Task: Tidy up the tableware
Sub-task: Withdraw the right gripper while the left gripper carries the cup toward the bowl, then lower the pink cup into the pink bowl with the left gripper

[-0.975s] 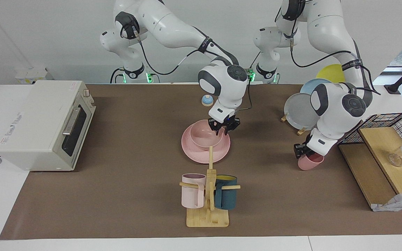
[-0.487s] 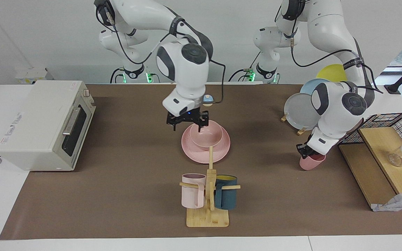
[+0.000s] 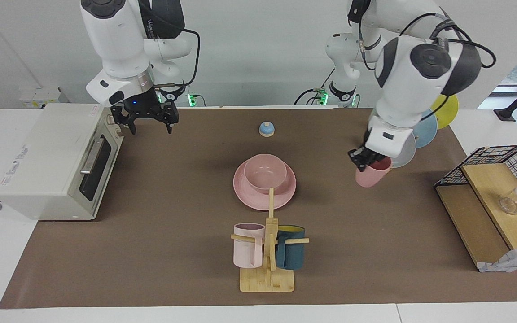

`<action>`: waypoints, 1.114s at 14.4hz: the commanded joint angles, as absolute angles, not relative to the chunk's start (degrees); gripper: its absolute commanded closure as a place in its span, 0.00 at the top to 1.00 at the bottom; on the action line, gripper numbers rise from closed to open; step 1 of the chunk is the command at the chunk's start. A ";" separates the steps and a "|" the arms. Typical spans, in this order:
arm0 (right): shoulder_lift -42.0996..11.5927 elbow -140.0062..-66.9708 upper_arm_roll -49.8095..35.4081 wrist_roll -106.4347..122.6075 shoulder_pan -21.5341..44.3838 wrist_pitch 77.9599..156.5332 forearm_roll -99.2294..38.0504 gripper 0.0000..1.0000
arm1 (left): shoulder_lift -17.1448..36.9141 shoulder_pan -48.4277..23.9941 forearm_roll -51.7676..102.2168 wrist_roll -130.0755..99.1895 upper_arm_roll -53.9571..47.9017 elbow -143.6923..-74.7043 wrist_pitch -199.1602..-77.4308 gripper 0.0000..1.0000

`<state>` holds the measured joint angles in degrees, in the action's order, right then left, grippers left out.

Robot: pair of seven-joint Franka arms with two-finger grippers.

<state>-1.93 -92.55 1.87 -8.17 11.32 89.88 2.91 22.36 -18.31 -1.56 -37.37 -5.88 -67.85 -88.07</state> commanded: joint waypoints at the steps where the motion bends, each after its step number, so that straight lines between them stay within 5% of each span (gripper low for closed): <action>1: 2.29 -100.37 3.85 -6.94 9.67 91.85 1.76 1.00 | 24.17 -24.94 -1.76 -46.38 -4.48 -64.42 -85.43 0.00; 5: -0.35 -95.98 4.39 -4.49 8.00 92.47 1.05 1.00 | 23.03 -30.14 -1.93 -52.47 -5.27 -65.04 -87.18 0.00; 16: 0.09 -97.73 6.33 5.71 5.80 92.72 0.70 1.00 | 23.91 -38.14 -2.20 -63.10 -5.19 -78.46 -103.87 0.00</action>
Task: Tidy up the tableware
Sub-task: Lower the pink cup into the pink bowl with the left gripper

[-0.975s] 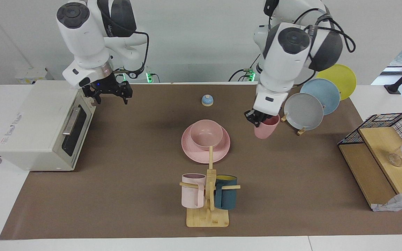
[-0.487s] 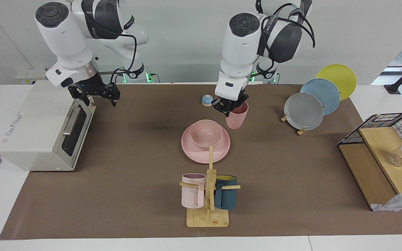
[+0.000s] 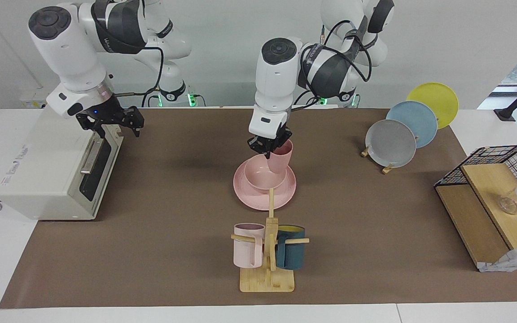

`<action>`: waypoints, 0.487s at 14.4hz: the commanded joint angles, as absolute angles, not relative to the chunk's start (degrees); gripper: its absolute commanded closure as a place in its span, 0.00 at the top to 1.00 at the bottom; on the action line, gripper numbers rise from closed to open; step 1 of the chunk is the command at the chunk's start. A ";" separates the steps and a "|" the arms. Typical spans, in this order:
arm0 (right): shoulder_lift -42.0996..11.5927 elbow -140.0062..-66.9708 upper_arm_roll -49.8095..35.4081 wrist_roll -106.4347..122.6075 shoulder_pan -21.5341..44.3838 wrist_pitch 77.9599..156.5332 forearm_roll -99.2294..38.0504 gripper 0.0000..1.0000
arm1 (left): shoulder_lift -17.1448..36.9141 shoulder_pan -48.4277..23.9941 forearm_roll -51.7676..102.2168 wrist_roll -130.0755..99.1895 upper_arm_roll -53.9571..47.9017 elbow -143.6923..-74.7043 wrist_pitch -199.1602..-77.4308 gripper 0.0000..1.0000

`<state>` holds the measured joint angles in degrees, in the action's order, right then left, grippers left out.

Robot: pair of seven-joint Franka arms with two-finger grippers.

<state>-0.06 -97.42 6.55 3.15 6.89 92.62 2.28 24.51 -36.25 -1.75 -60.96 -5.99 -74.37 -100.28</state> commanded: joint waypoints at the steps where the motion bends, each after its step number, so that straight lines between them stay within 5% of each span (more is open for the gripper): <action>1: 0.09 -97.73 6.33 5.71 5.80 92.64 0.70 1.00 | 23.91 -38.75 -2.11 -63.45 -5.27 -79.88 -104.84 0.00; 7: 0.00 -97.56 5.45 7.21 3.34 92.46 0.79 1.00 | 24.26 -40.34 -0.97 -65.57 -5.36 -86.21 -110.55 0.00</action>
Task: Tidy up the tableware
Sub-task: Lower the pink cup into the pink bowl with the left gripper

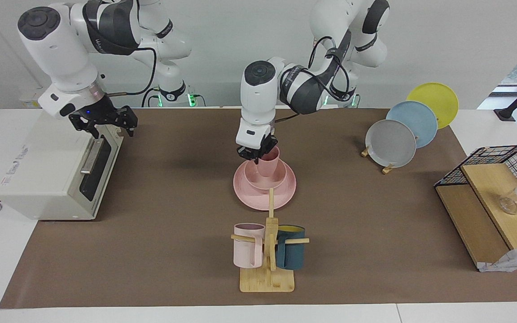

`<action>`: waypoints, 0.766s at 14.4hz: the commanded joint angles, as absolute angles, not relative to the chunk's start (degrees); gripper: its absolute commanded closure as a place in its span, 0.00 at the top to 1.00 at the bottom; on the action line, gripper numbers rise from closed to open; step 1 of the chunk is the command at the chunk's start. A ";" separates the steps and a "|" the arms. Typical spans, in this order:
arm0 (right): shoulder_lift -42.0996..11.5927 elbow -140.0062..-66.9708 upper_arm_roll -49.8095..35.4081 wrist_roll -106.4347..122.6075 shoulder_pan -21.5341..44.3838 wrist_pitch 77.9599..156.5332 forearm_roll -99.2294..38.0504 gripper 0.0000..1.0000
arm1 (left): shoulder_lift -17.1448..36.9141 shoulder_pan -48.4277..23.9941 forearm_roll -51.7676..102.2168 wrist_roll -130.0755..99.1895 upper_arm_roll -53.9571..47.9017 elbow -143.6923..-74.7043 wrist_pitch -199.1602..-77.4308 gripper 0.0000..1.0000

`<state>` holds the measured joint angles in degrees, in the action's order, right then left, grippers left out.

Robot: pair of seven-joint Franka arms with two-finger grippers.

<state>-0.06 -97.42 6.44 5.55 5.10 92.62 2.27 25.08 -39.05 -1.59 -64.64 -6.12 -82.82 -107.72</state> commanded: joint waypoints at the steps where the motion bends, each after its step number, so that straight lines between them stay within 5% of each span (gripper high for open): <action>1: -0.09 -97.38 4.49 7.21 2.21 92.29 0.70 1.00 | 24.26 -40.34 -0.88 -65.65 -5.36 -87.18 -111.61 0.00; 11: 0.26 -96.86 3.51 6.59 0.97 90.00 0.53 1.00 | 24.96 -40.25 0.62 -65.48 -5.36 -90.35 -116.63 0.00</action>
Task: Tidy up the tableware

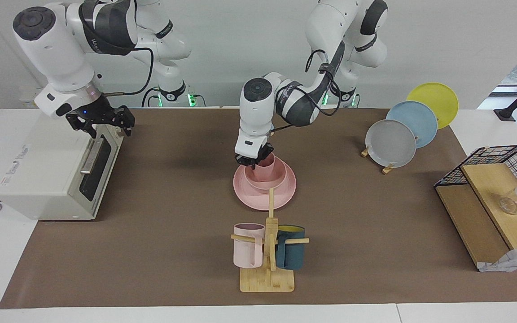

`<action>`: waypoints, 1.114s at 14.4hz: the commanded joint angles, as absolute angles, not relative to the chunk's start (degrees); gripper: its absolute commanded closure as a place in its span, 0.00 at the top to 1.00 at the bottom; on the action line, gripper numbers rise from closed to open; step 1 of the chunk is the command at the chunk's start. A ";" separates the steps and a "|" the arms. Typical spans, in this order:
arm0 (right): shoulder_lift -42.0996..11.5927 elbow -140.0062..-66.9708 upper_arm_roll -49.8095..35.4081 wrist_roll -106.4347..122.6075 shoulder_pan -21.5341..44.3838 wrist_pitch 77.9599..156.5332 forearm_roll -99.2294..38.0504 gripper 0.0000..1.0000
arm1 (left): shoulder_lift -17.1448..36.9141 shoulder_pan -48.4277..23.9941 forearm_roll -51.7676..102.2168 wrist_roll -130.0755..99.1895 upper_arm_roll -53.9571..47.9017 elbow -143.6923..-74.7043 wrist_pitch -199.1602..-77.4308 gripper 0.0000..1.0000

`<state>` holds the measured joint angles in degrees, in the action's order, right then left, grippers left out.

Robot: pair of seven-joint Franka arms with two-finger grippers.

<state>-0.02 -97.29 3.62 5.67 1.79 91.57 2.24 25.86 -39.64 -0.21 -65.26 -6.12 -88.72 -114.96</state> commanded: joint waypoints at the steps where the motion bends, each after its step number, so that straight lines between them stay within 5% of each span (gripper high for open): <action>1: 0.26 -96.86 3.60 6.59 0.97 89.91 0.53 1.00 | 24.96 -40.17 0.62 -65.39 -5.36 -90.35 -116.54 0.20; 2: 0.26 -96.86 3.78 6.59 0.97 90.00 0.53 1.00 | 24.96 -40.17 0.53 -65.39 -5.36 -90.18 -116.11 0.95; 5: 1.58 -96.86 3.78 6.59 1.05 88.25 0.53 1.00 | 23.91 -39.47 0.44 -64.95 -5.27 -89.56 -114.09 1.00; 10: 1.58 -96.86 3.87 6.50 1.05 88.77 0.53 1.00 | 13.73 -30.96 0.62 -57.67 -4.75 -87.02 -102.76 1.00; 16: 1.76 -96.77 3.43 6.59 1.14 88.68 0.44 1.00 | 2.47 -12.34 0.62 -31.53 -4.57 -87.36 -90.99 1.00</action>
